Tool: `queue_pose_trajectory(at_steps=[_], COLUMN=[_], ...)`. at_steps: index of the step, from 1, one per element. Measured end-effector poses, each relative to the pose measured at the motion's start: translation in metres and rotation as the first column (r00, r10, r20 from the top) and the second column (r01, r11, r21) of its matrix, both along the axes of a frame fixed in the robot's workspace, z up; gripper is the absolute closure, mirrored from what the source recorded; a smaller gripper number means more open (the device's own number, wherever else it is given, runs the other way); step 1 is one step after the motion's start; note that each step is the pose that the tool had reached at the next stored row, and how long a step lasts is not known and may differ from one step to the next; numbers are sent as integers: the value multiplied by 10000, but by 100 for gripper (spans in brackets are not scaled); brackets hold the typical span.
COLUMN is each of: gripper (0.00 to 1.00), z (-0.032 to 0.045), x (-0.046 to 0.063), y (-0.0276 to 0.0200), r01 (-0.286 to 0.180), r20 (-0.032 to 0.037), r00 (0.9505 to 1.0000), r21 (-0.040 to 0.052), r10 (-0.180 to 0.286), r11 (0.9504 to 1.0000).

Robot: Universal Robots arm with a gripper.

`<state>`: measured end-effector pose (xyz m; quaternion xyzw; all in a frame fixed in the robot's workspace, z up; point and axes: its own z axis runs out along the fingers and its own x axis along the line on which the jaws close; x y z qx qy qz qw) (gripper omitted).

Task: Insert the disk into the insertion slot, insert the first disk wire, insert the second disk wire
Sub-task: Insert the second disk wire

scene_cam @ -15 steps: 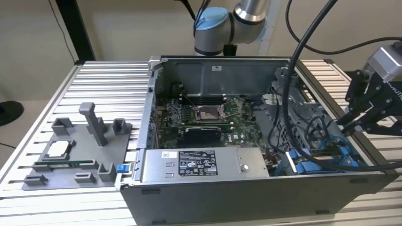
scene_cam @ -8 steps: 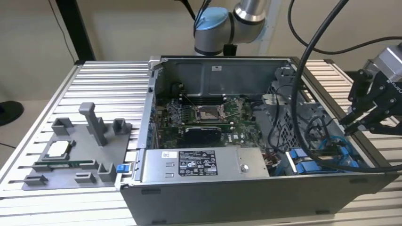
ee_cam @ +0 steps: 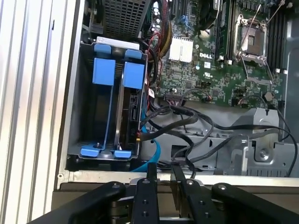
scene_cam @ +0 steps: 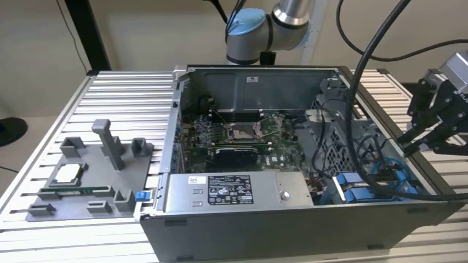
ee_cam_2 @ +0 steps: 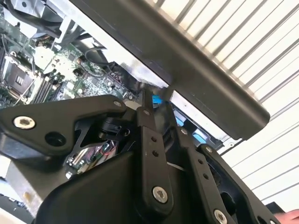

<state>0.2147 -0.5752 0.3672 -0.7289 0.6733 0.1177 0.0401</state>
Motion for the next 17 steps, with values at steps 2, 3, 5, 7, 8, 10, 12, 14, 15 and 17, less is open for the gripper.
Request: queue_pose_trajectory(at_steps=[2, 3, 5, 7, 8, 10, 12, 14, 15, 17], gripper=[0, 0, 0, 0, 0, 0, 0, 0, 0, 0], z=[40, 42, 42, 41, 41, 36, 29, 23, 20, 5], x=[2, 9, 28, 48, 58, 72, 84, 95, 101, 116], y=[-6, -7, -8, -16, -22, -38, -62, -92, -106, -128], r01=[-1, -16, -87, -137, -159, -194, -215, -228, -235, -253], r20=[-1, -2, -1, -16, -28, -83, -181, -287, -347, -459], r00=[10000, 10000, 10000, 9999, 9999, 9998, 9996, 9993, 9991, 9986], r21=[71, 94, 96, 98, 95, 97, 100, 102, 103, 106], r10=[1, 16, 87, 137, 159, 195, 217, 231, 238, 258], r11=[10000, 10000, 9999, 9999, 9998, 9998, 9997, 9997, 9997, 9996])
